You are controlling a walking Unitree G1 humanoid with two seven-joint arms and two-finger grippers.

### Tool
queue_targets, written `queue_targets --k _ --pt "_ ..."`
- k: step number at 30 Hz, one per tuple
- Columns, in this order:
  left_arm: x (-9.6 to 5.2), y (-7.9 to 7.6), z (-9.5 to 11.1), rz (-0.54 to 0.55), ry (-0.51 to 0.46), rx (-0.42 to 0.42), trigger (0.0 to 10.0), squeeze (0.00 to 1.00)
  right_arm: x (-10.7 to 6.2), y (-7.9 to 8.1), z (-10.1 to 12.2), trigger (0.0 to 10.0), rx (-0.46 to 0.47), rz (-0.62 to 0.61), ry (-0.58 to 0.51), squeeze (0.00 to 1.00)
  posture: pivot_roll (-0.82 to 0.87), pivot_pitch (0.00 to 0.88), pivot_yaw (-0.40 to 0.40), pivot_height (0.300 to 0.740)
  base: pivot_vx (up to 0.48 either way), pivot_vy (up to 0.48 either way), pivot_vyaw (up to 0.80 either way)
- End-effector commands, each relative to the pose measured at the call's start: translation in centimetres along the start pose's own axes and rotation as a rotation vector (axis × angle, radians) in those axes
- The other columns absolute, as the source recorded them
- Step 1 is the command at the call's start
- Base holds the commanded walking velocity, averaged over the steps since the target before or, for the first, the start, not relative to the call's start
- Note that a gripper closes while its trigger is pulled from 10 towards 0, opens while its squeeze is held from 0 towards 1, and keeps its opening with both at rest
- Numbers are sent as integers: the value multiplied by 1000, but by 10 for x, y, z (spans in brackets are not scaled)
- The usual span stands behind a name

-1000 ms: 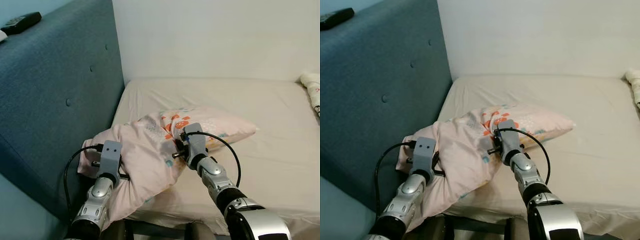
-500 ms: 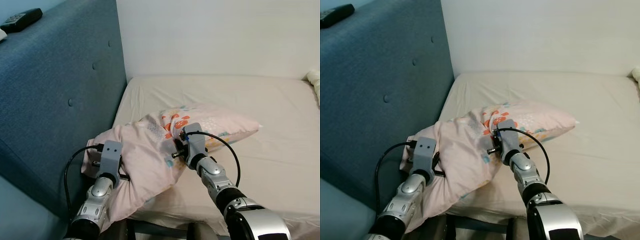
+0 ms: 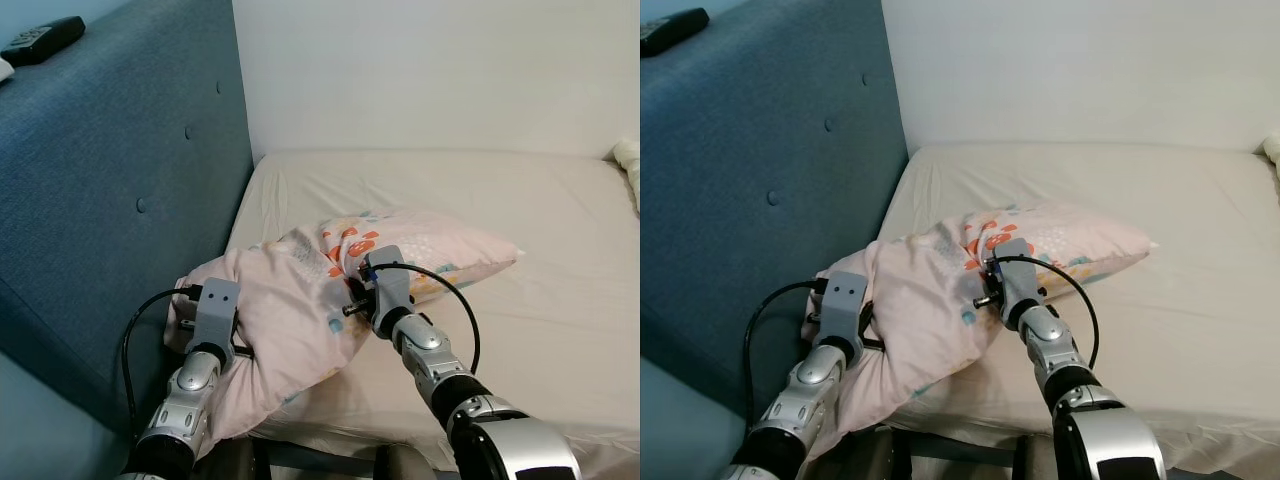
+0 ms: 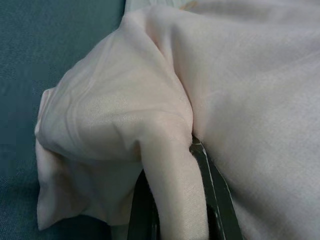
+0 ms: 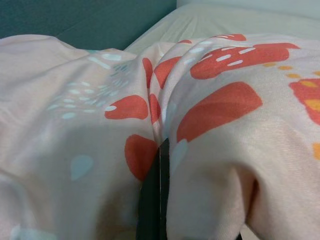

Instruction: Clean up the room

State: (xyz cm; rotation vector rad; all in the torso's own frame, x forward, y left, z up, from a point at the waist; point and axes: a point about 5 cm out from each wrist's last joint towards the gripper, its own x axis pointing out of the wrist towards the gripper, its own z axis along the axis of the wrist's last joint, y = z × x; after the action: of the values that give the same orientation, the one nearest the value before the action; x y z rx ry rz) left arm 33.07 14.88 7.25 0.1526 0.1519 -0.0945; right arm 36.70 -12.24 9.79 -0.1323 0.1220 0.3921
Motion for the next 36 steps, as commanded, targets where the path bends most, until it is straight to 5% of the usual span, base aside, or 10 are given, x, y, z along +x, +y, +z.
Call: queue_targets --k 1,7,9,13,15,19,24,29,32,36 --pt "4 -2 4 -13 1 29 10000 0 4 5 10 10000 -36 40 -37 0 100 171 15 630 0 0 0" --pt "35 -3 46 -38 -22 91 10000 0 12 -23 45 10000 -141 -44 -39 0 100 220 30 630 0 0 0" --pt "52 1 92 -9 -89 90 10000 0 17 -45 84 10000 -208 -118 -86 0 106 239 34 630 0 0 0" --pt "58 2 118 2 -150 100 10000 0 18 -54 109 10000 -235 -151 -126 0 110 248 32 630 0 0 0" --pt "61 10 152 40 -233 85 10000 0 21 -56 151 10000 -257 -156 -222 0 124 263 29 630 0 0 0" --pt "60 18 163 66 -274 77 10000 0 22 -53 168 10000 -233 -133 -273 0 130 267 26 630 0 0 0" --pt "49 39 136 119 -267 117 10000 0 30 -24 156 10000 -202 84 -251 0 145 280 26 630 0 0 0" --pt "13 69 59 228 -126 113 10000 0 28 10 94 10000 -264 358 -98 0 170 284 8 630 0 0 0" --pt "-3 69 39 216 -104 100 10000 0 25 14 77 10000 -261 384 -66 0 176 280 0 630 0 0 0" --pt "-18 49 24 134 -106 90 10000 0 22 9 63 10000 -244 326 -33 0 180 277 -7 630 0 0 0"
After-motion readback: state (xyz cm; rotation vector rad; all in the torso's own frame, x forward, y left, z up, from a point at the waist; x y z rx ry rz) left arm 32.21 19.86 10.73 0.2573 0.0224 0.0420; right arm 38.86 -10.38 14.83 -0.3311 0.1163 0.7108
